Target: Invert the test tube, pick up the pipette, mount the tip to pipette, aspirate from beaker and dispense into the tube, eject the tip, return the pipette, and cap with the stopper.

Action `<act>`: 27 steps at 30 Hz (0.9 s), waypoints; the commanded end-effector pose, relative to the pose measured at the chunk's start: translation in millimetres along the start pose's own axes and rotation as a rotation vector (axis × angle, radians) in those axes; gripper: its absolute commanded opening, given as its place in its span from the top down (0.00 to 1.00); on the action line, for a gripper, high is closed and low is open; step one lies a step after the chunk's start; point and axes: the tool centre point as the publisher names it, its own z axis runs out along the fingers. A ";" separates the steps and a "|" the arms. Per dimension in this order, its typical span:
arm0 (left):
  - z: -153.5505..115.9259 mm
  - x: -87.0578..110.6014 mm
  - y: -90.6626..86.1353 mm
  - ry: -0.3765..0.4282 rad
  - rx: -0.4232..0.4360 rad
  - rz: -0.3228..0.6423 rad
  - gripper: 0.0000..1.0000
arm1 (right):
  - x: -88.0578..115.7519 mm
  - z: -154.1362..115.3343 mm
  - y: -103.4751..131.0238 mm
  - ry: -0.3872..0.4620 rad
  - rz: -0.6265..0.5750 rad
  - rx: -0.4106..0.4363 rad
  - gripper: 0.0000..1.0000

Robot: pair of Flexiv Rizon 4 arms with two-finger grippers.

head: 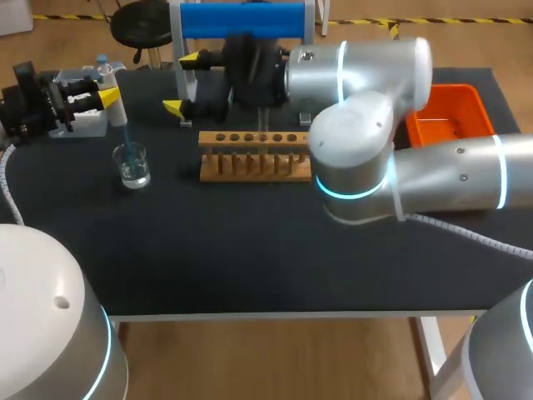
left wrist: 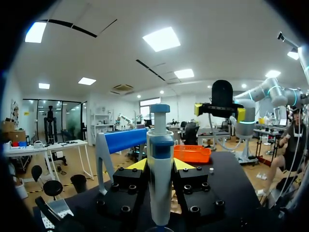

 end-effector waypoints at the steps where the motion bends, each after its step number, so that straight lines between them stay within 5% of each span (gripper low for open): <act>1: 0.0 -0.9 -0.4 0.001 -0.002 -0.001 1.00 | -10.1 -0.3 9.9 0.474 -0.001 0.001 0.00; 9: 0.0 -0.9 -0.4 0.001 -0.002 -0.001 1.00 | -17.5 10.8 29.9 0.601 0.009 -0.063 0.02; 11: 0.0 -0.9 -0.4 0.001 -0.002 -0.001 1.00 | -19.6 15.0 33.7 0.607 0.003 -0.065 0.15; 13: 0.0 -0.9 -0.4 0.001 -0.002 -0.001 1.00 | -21.5 19.2 37.3 0.629 0.002 -0.081 0.50; 19: 0.0 -0.9 -0.4 0.001 -0.002 -0.001 1.00 | -25.6 31.4 45.5 0.651 0.004 -0.102 0.65; 22: 0.0 -0.9 -0.4 0.001 -0.002 -0.001 1.00 | -27.7 37.3 49.5 0.655 0.008 -0.110 0.89; 27: 0.0 -0.9 -0.4 0.001 -0.002 -0.001 1.00 | -34.2 48.9 56.0 0.662 0.036 -0.139 1.00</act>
